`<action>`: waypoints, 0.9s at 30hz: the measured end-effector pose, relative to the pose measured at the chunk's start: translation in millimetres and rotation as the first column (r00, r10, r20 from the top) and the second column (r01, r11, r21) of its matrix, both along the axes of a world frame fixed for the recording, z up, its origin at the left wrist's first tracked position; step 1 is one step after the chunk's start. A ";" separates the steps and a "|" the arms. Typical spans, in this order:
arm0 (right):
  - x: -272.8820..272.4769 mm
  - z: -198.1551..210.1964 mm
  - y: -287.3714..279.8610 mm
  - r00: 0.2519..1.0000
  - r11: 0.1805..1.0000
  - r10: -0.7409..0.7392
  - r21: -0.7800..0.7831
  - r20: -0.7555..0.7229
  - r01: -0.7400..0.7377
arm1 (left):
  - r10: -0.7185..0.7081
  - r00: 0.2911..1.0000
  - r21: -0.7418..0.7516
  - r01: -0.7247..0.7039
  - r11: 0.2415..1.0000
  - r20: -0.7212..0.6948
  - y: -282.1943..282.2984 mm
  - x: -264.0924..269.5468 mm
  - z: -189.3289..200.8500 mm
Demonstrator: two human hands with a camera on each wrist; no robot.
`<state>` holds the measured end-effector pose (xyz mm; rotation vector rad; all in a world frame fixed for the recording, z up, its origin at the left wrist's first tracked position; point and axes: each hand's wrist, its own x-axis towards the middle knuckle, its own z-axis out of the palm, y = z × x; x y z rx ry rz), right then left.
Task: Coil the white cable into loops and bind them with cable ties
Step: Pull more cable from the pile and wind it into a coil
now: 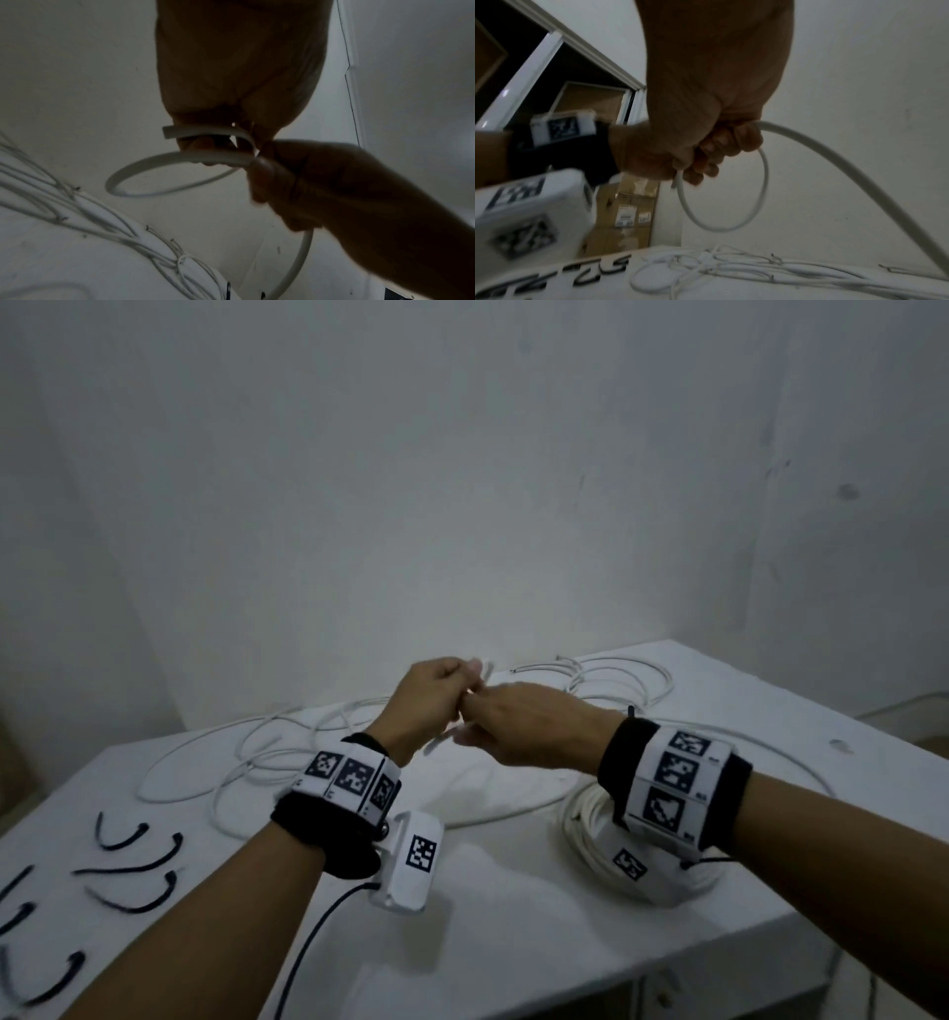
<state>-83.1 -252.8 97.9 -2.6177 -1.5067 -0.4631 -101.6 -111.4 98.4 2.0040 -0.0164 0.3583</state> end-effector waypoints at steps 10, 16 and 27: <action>37.6 17.8 -29.0 0.908 0.925 0.039 0.358 -0.417 0.125 | -0.110 0.975 -0.187 0.074 0.980 -0.192 10.6 -11.8 1.3; 37.9 1.1 -23.8 0.938 0.877 0.025 0.458 -0.345 0.146 | -0.175 0.955 -0.175 0.135 0.975 -0.239 4.8 -13.6 6.4; 47.2 -12.5 -33.9 0.948 0.846 0.034 0.515 -0.316 0.141 | -0.349 0.914 -0.566 0.180 0.804 -0.206 27.9 -23.0 32.9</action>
